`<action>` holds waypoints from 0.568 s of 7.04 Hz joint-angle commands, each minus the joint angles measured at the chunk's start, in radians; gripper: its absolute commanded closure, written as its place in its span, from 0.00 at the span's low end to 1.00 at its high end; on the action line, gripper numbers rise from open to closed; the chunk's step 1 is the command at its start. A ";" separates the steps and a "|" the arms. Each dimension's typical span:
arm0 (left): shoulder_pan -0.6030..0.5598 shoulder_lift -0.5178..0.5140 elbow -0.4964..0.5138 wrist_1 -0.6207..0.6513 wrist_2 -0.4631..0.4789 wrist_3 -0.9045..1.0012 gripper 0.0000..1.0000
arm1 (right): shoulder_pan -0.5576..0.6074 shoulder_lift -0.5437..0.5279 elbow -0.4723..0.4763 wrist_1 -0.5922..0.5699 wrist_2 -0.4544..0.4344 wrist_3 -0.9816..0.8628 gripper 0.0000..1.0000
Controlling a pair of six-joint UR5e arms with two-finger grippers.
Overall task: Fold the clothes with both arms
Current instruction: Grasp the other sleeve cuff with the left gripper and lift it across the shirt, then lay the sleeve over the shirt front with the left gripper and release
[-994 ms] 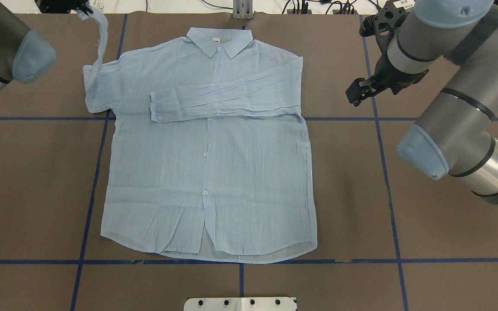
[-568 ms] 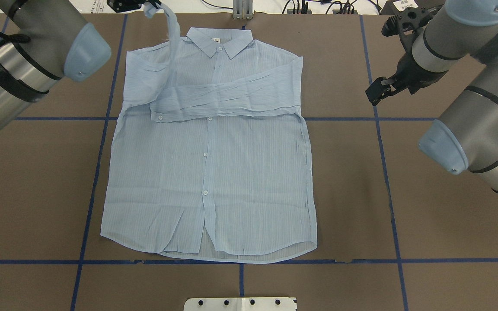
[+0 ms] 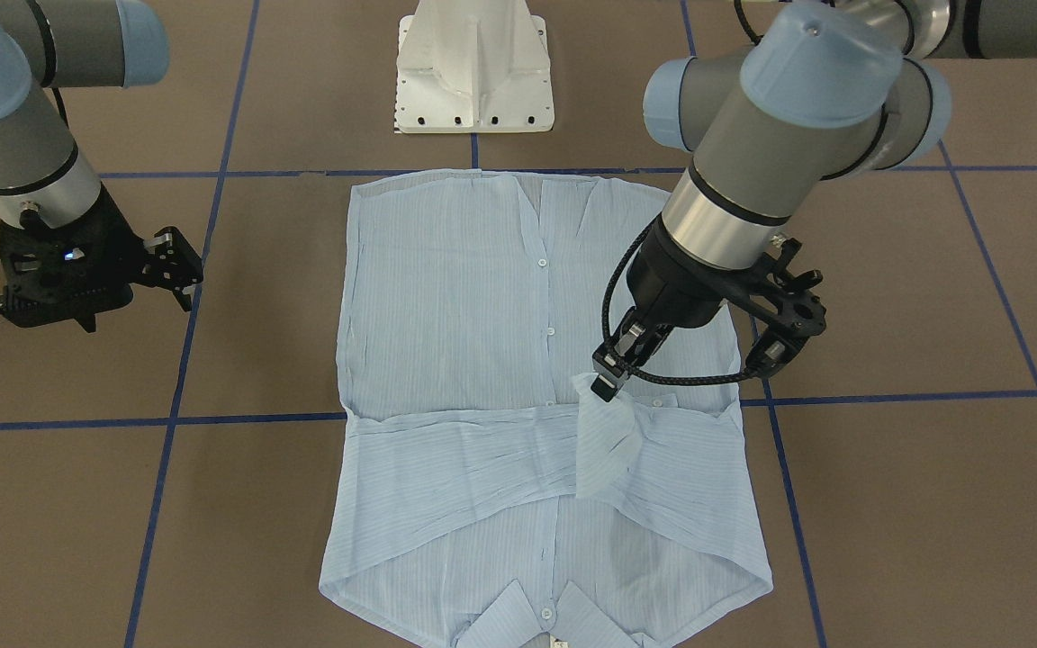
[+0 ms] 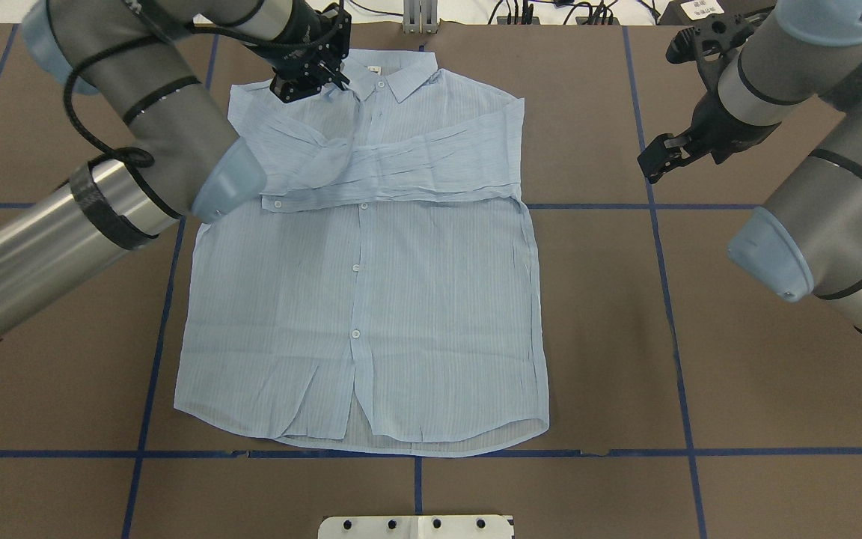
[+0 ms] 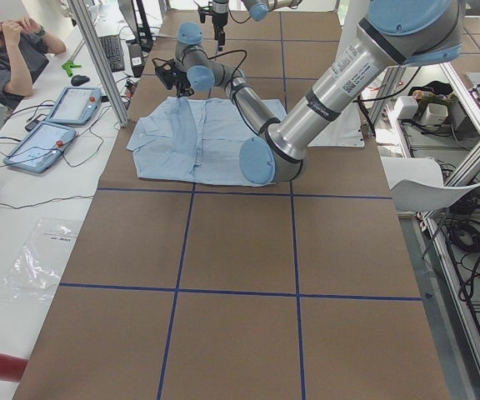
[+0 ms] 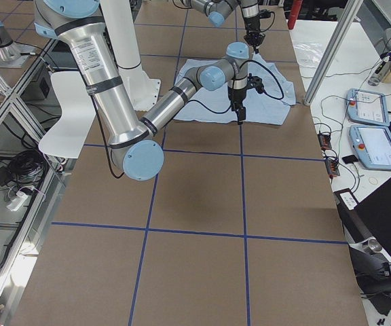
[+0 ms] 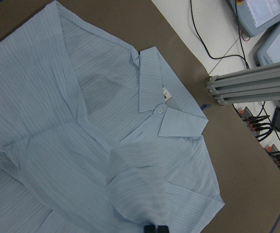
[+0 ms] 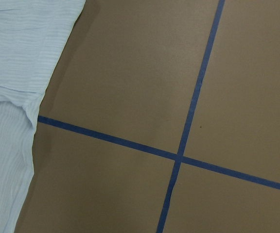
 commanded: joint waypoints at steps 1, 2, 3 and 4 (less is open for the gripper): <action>0.137 -0.074 0.205 -0.174 0.114 -0.094 1.00 | -0.002 0.002 -0.003 0.000 0.000 0.002 0.00; 0.218 -0.149 0.309 -0.187 0.204 -0.096 0.86 | 0.000 0.002 -0.004 0.000 0.000 0.002 0.00; 0.264 -0.156 0.320 -0.235 0.237 -0.057 0.01 | -0.002 0.005 -0.004 0.000 0.000 0.004 0.00; 0.265 -0.150 0.315 -0.259 0.237 0.007 0.00 | -0.002 0.006 -0.004 0.000 0.000 0.004 0.00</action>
